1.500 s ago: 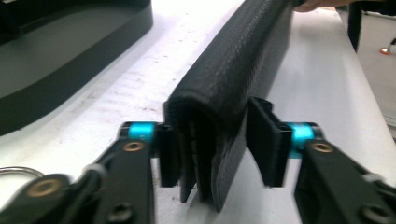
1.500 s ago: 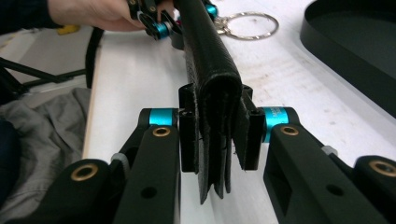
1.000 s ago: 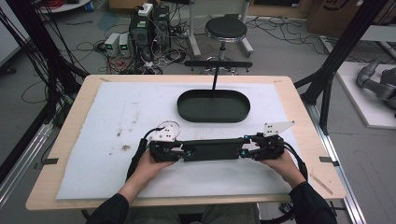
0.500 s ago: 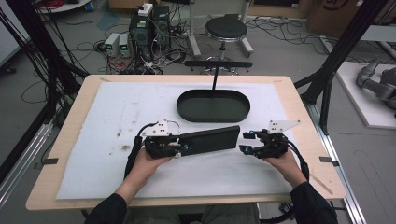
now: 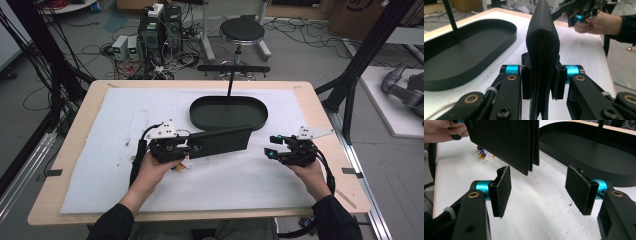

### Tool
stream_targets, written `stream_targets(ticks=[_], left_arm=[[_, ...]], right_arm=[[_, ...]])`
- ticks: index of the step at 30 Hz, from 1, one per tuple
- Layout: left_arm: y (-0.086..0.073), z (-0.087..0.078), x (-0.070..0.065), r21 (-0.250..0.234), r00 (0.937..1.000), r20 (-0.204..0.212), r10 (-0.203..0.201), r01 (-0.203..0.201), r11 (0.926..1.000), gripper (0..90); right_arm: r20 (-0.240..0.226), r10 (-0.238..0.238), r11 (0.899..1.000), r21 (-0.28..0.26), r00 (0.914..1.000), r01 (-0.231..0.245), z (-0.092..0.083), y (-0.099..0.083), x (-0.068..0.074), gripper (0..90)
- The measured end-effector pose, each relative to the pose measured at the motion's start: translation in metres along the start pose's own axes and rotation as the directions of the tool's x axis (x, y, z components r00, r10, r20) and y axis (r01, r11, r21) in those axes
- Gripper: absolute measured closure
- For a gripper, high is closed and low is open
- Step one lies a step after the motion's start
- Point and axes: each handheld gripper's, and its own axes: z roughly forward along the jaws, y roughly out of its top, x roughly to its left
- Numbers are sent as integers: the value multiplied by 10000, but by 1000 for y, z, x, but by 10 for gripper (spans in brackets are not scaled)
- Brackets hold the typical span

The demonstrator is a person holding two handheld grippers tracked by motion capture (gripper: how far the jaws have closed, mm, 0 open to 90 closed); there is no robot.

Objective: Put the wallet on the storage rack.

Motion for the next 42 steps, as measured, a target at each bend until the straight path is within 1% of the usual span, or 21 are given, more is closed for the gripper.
stream_targets(ticks=[1, 2, 3, 4, 5, 7, 10, 14, 19, 22, 24, 26, 28, 31, 33, 34, 35, 37, 41, 42], left_arm=[[2, -1, 0, 31, 10000, -35, 65, -65, 10000, 747], [4, -1, 1, 47, 9999, -109, 88, -87, 10000, 747], [6, -1, 1, 15, 9998, -168, 108, -108, 9999, 747], [9, -1, 1, 10, 9996, -242, 138, -138, 9999, 747], [10, -1, 2, 13, 9994, -306, 144, -144, 9999, 747], [14, 0, 3, -3, 9988, -458, 154, -154, 9999, 748], [17, 1, 6, -62, 9979, -621, 164, -168, 9998, 748], [19, 2, 10, -322, 9964, -828, 159, -186, 9993, 749], [20, 2, 13, -741, 9966, -824, 7, -68, 9972, 752], [21, 2, 14, -846, 9959, -901, 99, -176, 9963, 752], [22, 3, 16, -973, 9954, -952, 88, -181, 9951, 752], [23, 4, 18, -1122, 9957, -922, 66, -170, 9935, 752], [23, 5, 19, -1307, 9968, -798, -65, -40, 9914, 752], [23, 5, 19, -1430, 9983, -577, -43, -41, 9897, 753], [24, 5, 17, -1476, 9991, -419, 32, -93, 9890, 754], [24, 5, 17, -1498, 9991, -410, 77, -138, 9886, 754], [24, 6, 16, -1530, 9989, -437, 145, -210, 9880, 754], [24, 8, 17, -1534, 9984, -494, 269, -342, 9876, 754], [23, 14, 23, -1620, 9973, -628, 388, -486, 9856, 755], [23, 17, 25, -1633, 9965, -671, 491, -595, 9848, 755]], right_arm=[[99, -18, 10000, -11, 9999, 18, 0, 0, -2, 380], [99, -18, 10000, -11, 9999, 18, 0, 0, -2, 380], [246, 17, 10000, -31, 9997, -16, -1, 0, -2, 376], [246, 17, 10000, -31, 9997, -16, -1, 0, -2, 376], [379, 114, 9999, -36, 9992, -112, -1, -1, -4, 375], [395, 186, 9998, 9, 9990, -186, -1, -1, -4, 374], [595, 324, 9995, -5, 9977, -324, -3, -1, -6, 374], [690, 386, 9992, -72, 9969, -382, -4, -1, -7, 374], [726, 429, 9991, -83, 9964, -424, -5, -2, -8, 378], [735, 402, 9992, -89, 9965, -397, -5, -2, -8, 380], [776, 433, 9990, -118, 9960, -426, -5, -2, -8, 382], [793, 418, 9991, -124, 9960, -409, -5, -2, -8, 383], [867, 461, 9989, -102, 9952, -454, -6, -2, -8, 387], [774, 451, 9988, -220, 9960, -435, -6, -1, -9, 394], [771, 446, 9987, -280, 9960, -425, -5, -1, -8, 394], [771, 446, 9987, -280, 9960, -425, -5, -1, -8, 394], [840, 332, 9992, -259, 9959, -311, -5, 0, -8, 395], [855, 339, 9992, -228, 9958, -320, -5, 0, -7, 395], [877, 320, 9992, -257, 9956, -299, -5, 0, -7, 395], [876, 334, 9992, -258, 9956, -313, -6, 0, -7, 398]])
